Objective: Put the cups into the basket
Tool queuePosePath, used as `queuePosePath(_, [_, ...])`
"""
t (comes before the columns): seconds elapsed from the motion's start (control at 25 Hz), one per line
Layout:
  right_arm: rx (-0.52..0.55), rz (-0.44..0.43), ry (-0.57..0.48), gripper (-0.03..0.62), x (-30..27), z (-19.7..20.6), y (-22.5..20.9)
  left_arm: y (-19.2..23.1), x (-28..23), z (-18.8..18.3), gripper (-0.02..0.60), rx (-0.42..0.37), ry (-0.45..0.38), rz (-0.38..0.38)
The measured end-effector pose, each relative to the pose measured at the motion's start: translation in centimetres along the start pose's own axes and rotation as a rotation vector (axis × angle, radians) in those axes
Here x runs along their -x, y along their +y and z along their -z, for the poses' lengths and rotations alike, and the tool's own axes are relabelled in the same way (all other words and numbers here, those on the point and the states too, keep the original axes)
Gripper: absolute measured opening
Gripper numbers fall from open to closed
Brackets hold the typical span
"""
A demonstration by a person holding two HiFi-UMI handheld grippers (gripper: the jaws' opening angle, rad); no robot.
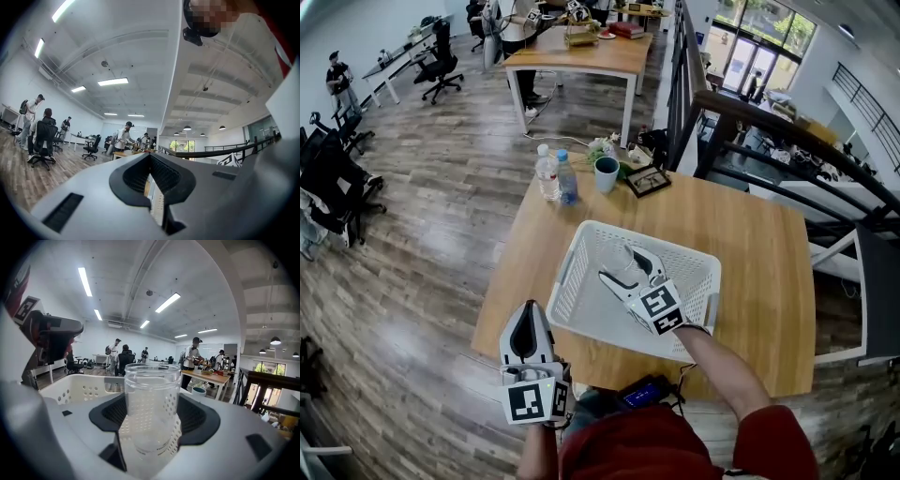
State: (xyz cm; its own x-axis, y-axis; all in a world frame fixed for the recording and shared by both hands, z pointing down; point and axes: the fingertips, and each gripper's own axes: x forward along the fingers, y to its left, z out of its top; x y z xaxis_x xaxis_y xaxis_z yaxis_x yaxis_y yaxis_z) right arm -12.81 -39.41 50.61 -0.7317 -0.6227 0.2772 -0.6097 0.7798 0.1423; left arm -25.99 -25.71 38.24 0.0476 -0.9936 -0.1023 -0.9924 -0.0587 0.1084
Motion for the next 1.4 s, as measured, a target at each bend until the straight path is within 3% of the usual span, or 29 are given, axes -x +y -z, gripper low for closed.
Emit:
queuePosePath(0.32, [-0.104,-0.038,0.038,0.327,-1.2,2.1,-0.3,-0.1,0.1,0.3,0.0,0.014,0.003,0.002])
queuePosePath(1.4, [-0.12,0.003,0.105,0.328,-3.7,6.0,-1.6,-0.3,0.3,0.7,0.0,0.023,0.01,0.008])
